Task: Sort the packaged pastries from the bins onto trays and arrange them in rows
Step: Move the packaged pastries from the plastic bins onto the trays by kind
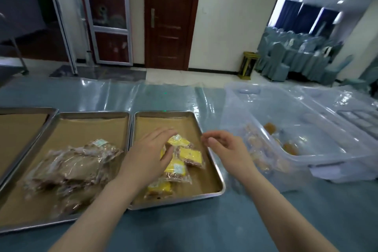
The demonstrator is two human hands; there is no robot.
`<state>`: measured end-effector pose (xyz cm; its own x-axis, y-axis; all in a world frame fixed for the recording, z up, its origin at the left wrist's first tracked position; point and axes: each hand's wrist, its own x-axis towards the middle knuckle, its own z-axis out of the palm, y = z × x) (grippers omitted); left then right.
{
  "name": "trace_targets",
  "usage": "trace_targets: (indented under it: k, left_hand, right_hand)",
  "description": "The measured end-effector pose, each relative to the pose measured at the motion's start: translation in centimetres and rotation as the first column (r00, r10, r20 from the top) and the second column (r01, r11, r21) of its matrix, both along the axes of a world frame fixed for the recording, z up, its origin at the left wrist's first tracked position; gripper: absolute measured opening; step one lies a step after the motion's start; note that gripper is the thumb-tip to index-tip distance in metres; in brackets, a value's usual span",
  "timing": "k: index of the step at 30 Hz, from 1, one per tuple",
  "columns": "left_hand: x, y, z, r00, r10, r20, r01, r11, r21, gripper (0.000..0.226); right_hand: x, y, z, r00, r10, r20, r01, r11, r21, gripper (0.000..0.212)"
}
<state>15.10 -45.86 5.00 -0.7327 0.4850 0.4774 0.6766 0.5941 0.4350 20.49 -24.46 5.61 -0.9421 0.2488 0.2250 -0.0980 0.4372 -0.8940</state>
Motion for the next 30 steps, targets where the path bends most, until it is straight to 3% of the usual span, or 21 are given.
trace_targets:
  k: [9,14,18,21,25,30]
  left_hand:
    - [-1.9,8.6,1.9,0.995,-0.08,-0.052,0.078,0.996,-0.04,0.043]
    - [-2.6,13.8,2.0,0.998,-0.046,-0.033,0.044,0.996,-0.071,0.041]
    - [-2.9,19.4,2.6,0.999,0.044,-0.032,-0.045,0.999,-0.024,0.039]
    - [-2.8,24.3,2.5,0.999,0.045,0.004,-0.045,0.999,-0.004,0.038]
    - [-2.8,29.9,2.1,0.998,0.041,0.053,-0.042,0.999,0.004,0.039]
    - [-4.6,35.3,1.3,0.985,0.051,0.165,-0.009,0.969,-0.246,0.053]
  right_hand:
    - [0.8,10.1,3.8,0.999,0.0,-0.054,0.019,0.937,0.349,0.027]
    - [-0.2,19.7,3.9,0.996,-0.077,-0.034,0.084,0.923,0.375,0.028]
    - [-2.2,28.7,3.5,0.997,-0.047,0.065,0.016,0.914,0.406,0.023]
    - [-3.9,34.7,2.5,0.988,-0.018,0.156,-0.071,0.837,0.543,0.019]
    - [-6.6,40.0,1.1,0.948,0.019,0.317,-0.227,0.739,0.634,0.03]
    - [-9.9,42.2,-1.1,0.761,-0.029,0.648,-0.563,0.468,0.681,0.062]
